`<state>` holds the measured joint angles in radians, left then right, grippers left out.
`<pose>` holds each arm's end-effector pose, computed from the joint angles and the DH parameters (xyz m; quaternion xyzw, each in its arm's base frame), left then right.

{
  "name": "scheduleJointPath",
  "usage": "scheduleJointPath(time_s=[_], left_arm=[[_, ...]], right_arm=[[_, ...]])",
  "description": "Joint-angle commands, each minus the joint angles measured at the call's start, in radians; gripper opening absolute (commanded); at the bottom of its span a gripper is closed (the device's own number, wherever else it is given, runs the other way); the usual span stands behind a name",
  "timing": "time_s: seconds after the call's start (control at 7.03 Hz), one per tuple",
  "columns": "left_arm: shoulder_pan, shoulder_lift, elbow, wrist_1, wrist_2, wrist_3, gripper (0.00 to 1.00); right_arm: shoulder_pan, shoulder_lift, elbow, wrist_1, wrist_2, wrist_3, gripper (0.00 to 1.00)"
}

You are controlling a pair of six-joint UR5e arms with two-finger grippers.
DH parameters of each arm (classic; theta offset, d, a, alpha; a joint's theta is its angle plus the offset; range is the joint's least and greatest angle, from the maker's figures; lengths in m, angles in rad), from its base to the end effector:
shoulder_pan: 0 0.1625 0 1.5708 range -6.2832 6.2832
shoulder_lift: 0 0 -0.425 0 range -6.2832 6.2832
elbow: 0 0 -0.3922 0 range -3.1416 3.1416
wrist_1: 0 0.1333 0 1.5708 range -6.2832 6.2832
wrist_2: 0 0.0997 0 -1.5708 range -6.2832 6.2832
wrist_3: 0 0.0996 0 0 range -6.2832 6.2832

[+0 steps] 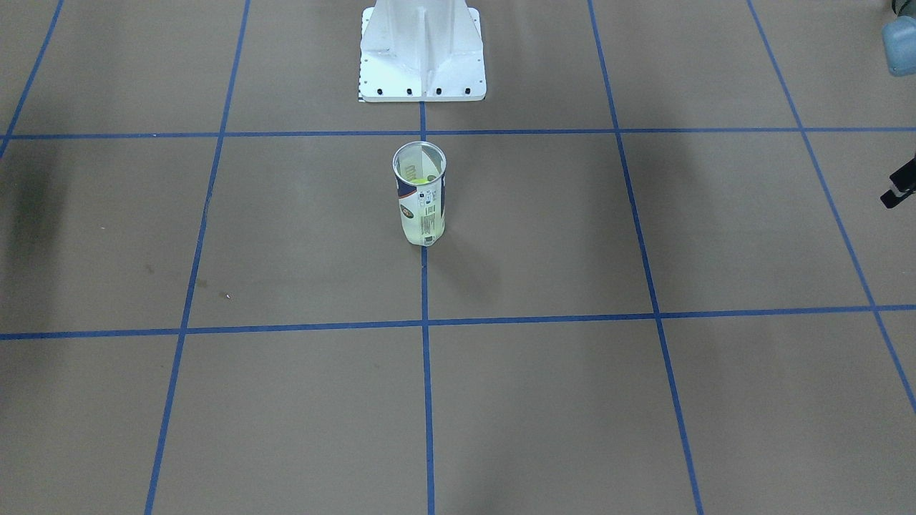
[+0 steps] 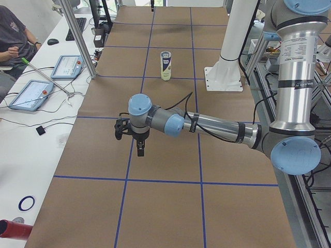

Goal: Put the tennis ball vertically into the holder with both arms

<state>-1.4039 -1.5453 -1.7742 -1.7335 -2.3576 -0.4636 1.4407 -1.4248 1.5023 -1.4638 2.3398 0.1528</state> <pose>0.0199 -0.4962 0.5509 0.0317 0.4077 -0.0703 0.9099 -0.0097 -0.5675 0.6047 0.0319 -0.3818 -0.0241 0.9234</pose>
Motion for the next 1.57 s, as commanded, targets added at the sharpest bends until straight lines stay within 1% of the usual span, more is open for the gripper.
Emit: scheduleJointPath(time_s=[0.0,0.28,0.43,0.57,1.14,1.28,1.42], left_arm=[[0.003,0.001,0.005,-0.001,-0.029,0.0,1.0],[0.003,-0.001,0.002,-0.004,-0.028,0.0,1.0],[0.003,-0.002,-0.002,-0.004,-0.028,0.002,1.0],[0.003,0.001,-0.007,-0.006,-0.029,0.005,0.99],[-0.003,0.004,-0.056,-0.004,-0.031,0.002,1.0],[-0.004,0.004,-0.068,-0.004,-0.029,0.0,1.0],[-0.003,0.005,-0.061,-0.004,-0.031,0.0,1.0]], right_arm=[[0.003,-0.011,0.006,0.0,0.015,0.005,0.99],[0.003,-0.011,0.024,0.0,0.019,0.005,0.99],[0.001,-0.025,0.053,0.0,0.033,0.007,0.99],[0.003,-0.028,0.058,0.0,0.053,0.007,0.99],[0.003,-0.039,0.076,0.0,0.053,0.005,0.99],[0.003,-0.043,0.099,-0.001,0.056,0.007,0.99],[0.001,-0.046,0.087,-0.004,0.055,0.007,0.99]])
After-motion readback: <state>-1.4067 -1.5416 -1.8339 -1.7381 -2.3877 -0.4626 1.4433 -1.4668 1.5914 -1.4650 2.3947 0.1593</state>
